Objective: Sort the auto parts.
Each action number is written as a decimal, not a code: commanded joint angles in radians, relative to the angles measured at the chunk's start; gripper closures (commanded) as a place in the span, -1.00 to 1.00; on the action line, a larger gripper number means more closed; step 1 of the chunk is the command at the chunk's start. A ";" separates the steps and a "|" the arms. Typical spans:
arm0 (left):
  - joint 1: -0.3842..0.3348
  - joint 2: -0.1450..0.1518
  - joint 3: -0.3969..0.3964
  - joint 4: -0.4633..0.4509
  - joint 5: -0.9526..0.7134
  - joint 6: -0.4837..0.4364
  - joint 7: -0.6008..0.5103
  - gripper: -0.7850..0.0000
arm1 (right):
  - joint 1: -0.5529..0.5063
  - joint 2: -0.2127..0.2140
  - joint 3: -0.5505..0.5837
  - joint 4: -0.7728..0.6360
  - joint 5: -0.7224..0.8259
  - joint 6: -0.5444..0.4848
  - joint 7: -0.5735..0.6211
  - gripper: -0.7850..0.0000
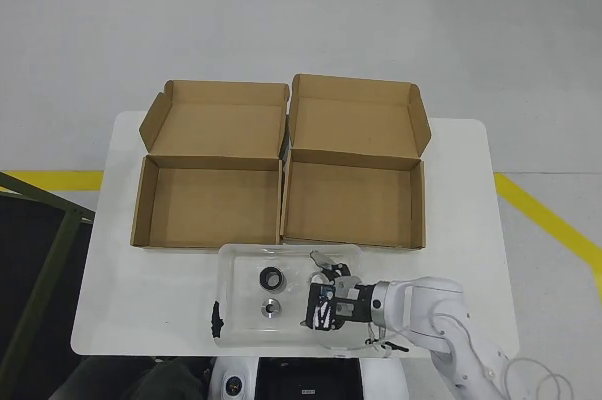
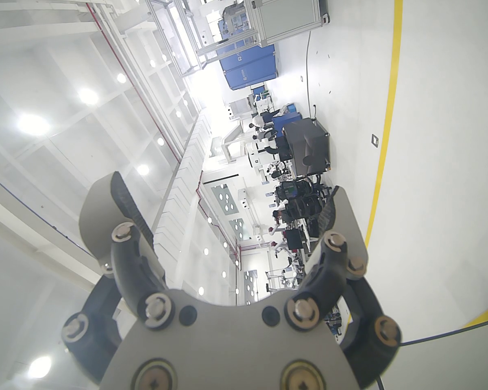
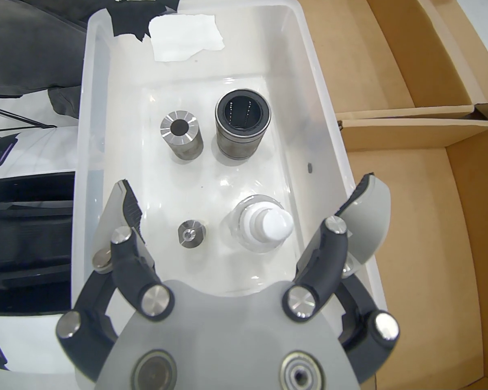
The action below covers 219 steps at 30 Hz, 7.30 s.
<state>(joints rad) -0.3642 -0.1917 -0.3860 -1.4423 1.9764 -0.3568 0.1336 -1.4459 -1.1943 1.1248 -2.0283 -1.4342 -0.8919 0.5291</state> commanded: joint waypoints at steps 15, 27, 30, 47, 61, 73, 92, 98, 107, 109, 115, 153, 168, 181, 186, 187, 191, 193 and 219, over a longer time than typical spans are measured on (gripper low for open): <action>0.000 0.000 0.000 0.000 0.000 0.000 0.000 -1.00 | 0.015 0.017 0.000 0.037 0.037 0.022 0.045 -1.00; 0.000 0.000 0.000 0.000 0.000 0.000 0.000 -1.00 | 0.036 0.024 -0.025 0.057 0.039 0.051 0.045 -0.44; 0.000 0.000 0.000 0.000 0.000 0.000 0.000 -1.00 | 0.040 0.026 -0.031 0.062 0.031 0.067 0.039 -0.29; 0.000 0.000 0.000 0.000 0.000 0.000 0.000 -1.00 | 0.040 0.042 -0.029 0.037 0.057 0.051 -0.008 1.00; 0.000 0.000 0.000 0.000 0.000 0.000 0.000 -1.00 | 0.070 0.056 -0.005 -0.044 0.187 -0.033 -0.105 1.00; 0.000 0.000 0.000 0.000 0.000 0.000 0.000 -1.00 | 0.104 0.067 0.073 -0.093 0.284 -0.010 -0.221 1.00; 0.000 0.000 0.000 0.000 0.000 0.000 0.000 -1.00 | 0.166 0.076 0.149 -0.068 0.471 0.088 -0.251 1.00; 0.000 0.000 0.000 0.000 0.000 0.000 0.000 -1.00 | 0.199 0.080 0.161 -0.029 0.505 0.097 -0.231 1.00; 0.000 0.000 0.000 0.000 0.000 0.000 0.000 -1.00 | 0.257 0.081 0.147 0.059 0.542 0.109 -0.205 1.00; 0.000 0.000 0.000 0.000 0.000 0.000 0.000 -1.00 | 0.282 0.079 0.131 0.085 0.542 0.116 -0.195 1.00; 0.000 0.000 0.000 0.000 0.000 0.000 0.000 -1.00 | 0.369 0.069 0.066 0.171 0.524 0.149 -0.160 1.00; 0.000 0.000 0.000 0.000 0.000 0.000 0.000 -1.00 | 0.650 -0.020 -0.225 0.644 0.348 0.313 -0.215 1.00; 0.000 0.000 0.000 0.000 0.000 0.000 0.000 -1.00 | 0.674 -0.039 -0.257 0.725 0.299 0.318 -0.231 0.51; 0.000 0.000 0.000 0.000 0.000 0.000 0.000 -1.00 | 0.677 -0.043 -0.247 0.691 0.275 0.306 -0.224 -0.32; 0.000 0.000 0.000 0.000 0.000 0.000 0.000 -1.00 | 0.656 -0.031 -0.200 0.613 0.269 0.289 -0.224 -0.53; 0.000 0.000 0.000 0.000 0.000 0.000 0.000 -1.00 | 0.648 -0.027 -0.189 0.593 0.274 0.282 -0.224 -0.56; 0.000 0.000 0.000 0.000 0.000 0.000 0.000 -1.00 | 0.606 -0.013 -0.148 0.502 0.281 0.249 -0.201 -0.65; 0.000 0.000 0.000 0.000 0.000 0.000 0.000 -1.00 | 0.578 -0.005 -0.129 0.445 0.286 0.233 -0.179 -0.66; 0.000 0.000 0.000 0.000 0.000 0.000 0.000 -1.00 | 0.192 0.072 0.003 -0.055 0.233 0.096 0.001 -0.99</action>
<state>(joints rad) -0.3642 -0.1917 -0.3860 -1.4423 1.9764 -0.3568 0.1336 -1.2448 -1.1236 1.1280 -2.0776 -1.1961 -0.7920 0.5287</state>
